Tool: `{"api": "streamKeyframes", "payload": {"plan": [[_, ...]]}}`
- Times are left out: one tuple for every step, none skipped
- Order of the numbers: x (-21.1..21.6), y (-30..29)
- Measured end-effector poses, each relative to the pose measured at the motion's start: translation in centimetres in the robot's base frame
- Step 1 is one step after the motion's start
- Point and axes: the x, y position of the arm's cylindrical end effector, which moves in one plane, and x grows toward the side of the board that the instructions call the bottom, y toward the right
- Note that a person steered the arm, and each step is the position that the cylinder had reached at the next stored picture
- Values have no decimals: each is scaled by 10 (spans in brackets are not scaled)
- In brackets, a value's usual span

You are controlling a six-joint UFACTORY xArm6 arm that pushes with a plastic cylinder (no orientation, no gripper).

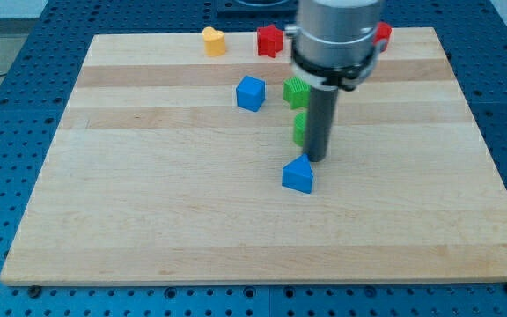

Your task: Bring the green circle at the right side of the green star

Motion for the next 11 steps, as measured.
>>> {"api": "streamKeyframes", "payload": {"plan": [[-19, -41], [-30, -18], [-26, 7], [-25, 30], [-25, 41], [-25, 61], [-50, 74], [-79, 86], [-83, 91], [-94, 91], [-75, 77]]}}
